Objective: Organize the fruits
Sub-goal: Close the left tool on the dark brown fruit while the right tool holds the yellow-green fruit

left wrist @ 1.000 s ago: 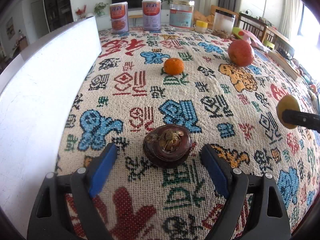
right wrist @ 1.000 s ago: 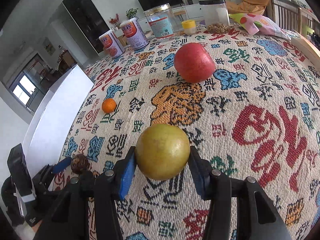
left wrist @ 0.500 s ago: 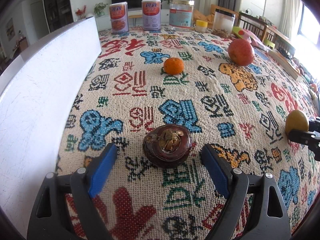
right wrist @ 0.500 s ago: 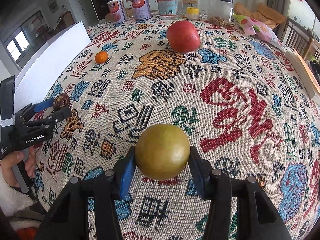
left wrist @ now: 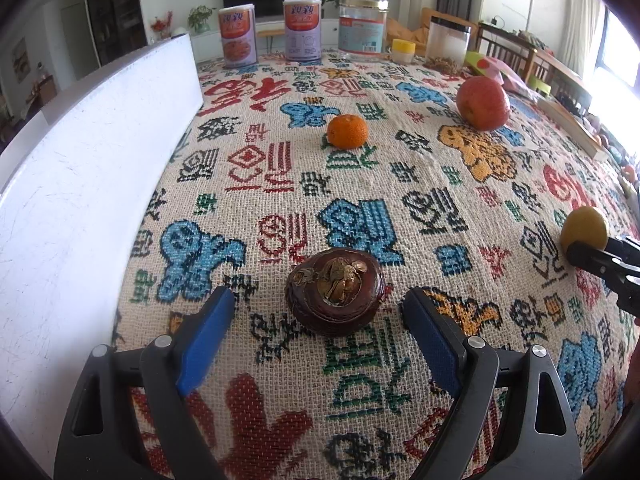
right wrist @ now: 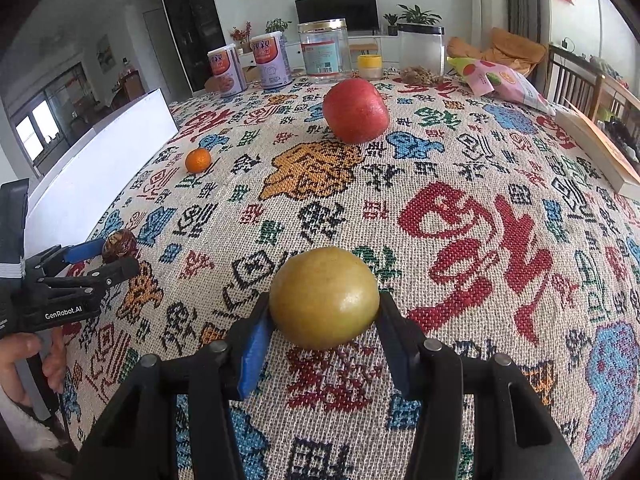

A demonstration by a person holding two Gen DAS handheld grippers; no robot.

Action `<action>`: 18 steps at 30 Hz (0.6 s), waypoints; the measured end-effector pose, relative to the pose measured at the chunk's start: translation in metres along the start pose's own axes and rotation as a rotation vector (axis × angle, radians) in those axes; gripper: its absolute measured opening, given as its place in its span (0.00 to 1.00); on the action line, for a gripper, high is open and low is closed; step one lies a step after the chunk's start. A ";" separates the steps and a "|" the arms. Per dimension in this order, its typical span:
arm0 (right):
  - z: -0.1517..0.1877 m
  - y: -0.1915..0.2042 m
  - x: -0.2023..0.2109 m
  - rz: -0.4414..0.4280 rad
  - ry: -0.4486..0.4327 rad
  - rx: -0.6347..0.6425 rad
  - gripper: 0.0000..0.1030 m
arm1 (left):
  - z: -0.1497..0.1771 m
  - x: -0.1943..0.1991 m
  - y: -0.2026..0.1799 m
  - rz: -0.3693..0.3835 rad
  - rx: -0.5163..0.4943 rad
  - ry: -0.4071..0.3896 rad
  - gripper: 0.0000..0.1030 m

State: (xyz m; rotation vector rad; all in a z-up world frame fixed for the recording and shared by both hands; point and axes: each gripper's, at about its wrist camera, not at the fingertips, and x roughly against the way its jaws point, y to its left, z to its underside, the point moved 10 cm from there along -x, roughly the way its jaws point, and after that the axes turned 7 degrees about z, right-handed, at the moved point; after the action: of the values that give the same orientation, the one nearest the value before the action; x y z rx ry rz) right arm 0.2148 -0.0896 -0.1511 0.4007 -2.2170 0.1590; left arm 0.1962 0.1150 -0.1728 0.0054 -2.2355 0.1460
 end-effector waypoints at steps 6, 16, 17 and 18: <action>-0.004 0.000 -0.009 0.008 -0.010 -0.026 0.50 | 0.000 0.000 0.000 0.001 0.000 0.000 0.86; 0.003 -0.002 -0.003 -0.044 -0.011 -0.052 0.84 | 0.002 0.016 -0.004 0.291 0.046 0.012 0.89; 0.004 -0.003 -0.001 -0.050 -0.011 -0.053 0.84 | 0.003 0.016 -0.002 0.263 0.038 0.013 0.89; 0.005 -0.003 0.000 -0.054 -0.012 -0.052 0.84 | 0.003 0.016 -0.001 0.237 0.030 0.011 0.89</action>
State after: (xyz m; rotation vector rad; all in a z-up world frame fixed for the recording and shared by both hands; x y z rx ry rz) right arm 0.2125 -0.0935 -0.1545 0.4332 -2.2144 0.0694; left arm 0.1841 0.1145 -0.1614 -0.2443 -2.2168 0.3081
